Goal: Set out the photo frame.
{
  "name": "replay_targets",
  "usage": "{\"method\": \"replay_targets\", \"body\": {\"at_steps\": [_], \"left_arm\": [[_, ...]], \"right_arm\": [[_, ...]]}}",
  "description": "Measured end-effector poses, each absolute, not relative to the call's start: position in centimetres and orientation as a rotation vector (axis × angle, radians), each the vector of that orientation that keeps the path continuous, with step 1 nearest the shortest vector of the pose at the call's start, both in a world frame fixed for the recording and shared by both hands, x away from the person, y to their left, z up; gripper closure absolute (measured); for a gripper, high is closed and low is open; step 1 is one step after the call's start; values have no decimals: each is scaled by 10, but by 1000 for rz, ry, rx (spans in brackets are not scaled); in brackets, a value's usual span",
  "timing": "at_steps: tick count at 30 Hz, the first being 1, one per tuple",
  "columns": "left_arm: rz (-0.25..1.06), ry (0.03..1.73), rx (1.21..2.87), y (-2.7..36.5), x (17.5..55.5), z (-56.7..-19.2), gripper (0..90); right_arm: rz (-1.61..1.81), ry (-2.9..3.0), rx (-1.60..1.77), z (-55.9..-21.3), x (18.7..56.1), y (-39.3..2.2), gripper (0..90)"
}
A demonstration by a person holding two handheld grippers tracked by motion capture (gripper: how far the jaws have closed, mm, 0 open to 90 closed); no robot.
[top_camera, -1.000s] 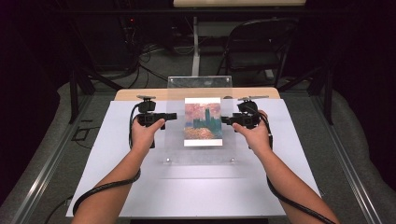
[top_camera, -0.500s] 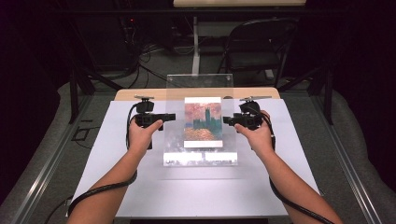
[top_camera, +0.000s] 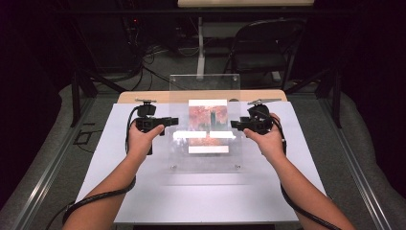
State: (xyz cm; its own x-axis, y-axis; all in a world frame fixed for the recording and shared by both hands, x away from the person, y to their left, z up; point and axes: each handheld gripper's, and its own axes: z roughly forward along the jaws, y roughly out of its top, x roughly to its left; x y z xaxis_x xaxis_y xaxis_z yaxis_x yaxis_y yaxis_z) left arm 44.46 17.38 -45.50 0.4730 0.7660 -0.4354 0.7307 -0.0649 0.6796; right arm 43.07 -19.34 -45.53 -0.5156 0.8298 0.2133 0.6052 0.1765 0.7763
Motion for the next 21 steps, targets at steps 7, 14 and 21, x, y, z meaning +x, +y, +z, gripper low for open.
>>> {"method": "replay_targets", "body": {"at_steps": [7,14,21], "left_arm": [[58,1222,1821,176,440,-452,607],[61,1193,1831,179,434,-449,624],[65,1166,1843,181,428,-446,643]], "right_arm": [[1242,2226,1318,-452,426,-196,519],[1246,2240,1292,-448,420,-199,548],[1252,2259,1243,-444,414,-202,573]]}}
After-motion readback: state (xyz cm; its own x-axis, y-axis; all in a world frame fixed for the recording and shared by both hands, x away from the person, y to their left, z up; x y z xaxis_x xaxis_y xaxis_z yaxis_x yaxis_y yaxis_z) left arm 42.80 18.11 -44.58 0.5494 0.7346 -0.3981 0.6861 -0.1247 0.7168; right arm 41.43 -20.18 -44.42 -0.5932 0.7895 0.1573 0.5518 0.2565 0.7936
